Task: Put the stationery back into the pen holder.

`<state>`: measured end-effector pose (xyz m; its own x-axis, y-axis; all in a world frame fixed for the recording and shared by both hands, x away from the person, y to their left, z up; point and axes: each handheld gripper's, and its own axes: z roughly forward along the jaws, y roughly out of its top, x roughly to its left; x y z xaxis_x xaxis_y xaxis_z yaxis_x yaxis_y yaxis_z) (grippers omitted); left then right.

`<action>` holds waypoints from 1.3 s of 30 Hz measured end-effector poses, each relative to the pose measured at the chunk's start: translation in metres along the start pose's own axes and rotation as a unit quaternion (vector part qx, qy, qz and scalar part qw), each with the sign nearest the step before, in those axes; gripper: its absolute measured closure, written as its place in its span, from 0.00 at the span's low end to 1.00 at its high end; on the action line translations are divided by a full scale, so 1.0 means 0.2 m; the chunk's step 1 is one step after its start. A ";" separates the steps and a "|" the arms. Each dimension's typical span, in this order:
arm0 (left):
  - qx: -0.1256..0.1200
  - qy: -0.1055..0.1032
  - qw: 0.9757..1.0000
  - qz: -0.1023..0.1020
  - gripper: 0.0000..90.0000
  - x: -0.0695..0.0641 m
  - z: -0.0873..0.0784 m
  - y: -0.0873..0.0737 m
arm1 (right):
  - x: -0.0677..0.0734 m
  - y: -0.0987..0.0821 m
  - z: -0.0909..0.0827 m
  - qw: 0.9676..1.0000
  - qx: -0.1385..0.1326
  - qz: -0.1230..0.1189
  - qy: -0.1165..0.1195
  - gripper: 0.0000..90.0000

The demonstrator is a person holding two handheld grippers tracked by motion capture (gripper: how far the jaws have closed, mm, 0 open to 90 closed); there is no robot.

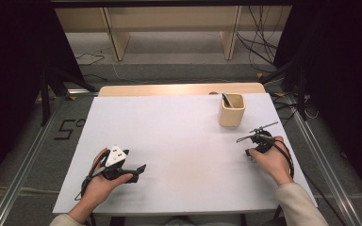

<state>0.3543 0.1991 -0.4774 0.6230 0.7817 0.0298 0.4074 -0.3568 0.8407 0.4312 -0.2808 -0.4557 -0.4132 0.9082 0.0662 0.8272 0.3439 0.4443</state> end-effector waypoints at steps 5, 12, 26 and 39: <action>0.000 0.001 1.000 -0.001 0.15 0.00 0.00 0.00 | 0.00 0.00 0.00 1.000 0.001 0.001 0.000 1.00; 0.000 0.001 1.000 -0.001 0.15 0.00 0.00 0.00 | 0.01 -0.01 -0.01 1.000 0.004 0.000 -0.002 1.00; 0.000 0.002 1.000 -0.001 0.15 0.00 0.00 0.00 | 0.01 -0.03 -0.01 1.000 0.013 0.005 -0.004 1.00; 0.000 0.002 1.000 -0.001 0.15 0.00 0.00 0.00 | 0.02 -0.05 -0.02 1.000 0.018 0.006 -0.005 1.00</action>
<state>0.3538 0.1996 -0.4772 0.6192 0.7846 0.0310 0.4087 -0.3558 0.8405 0.4195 -0.2820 -0.4559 -0.3999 0.9144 0.0623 0.8450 0.3415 0.4116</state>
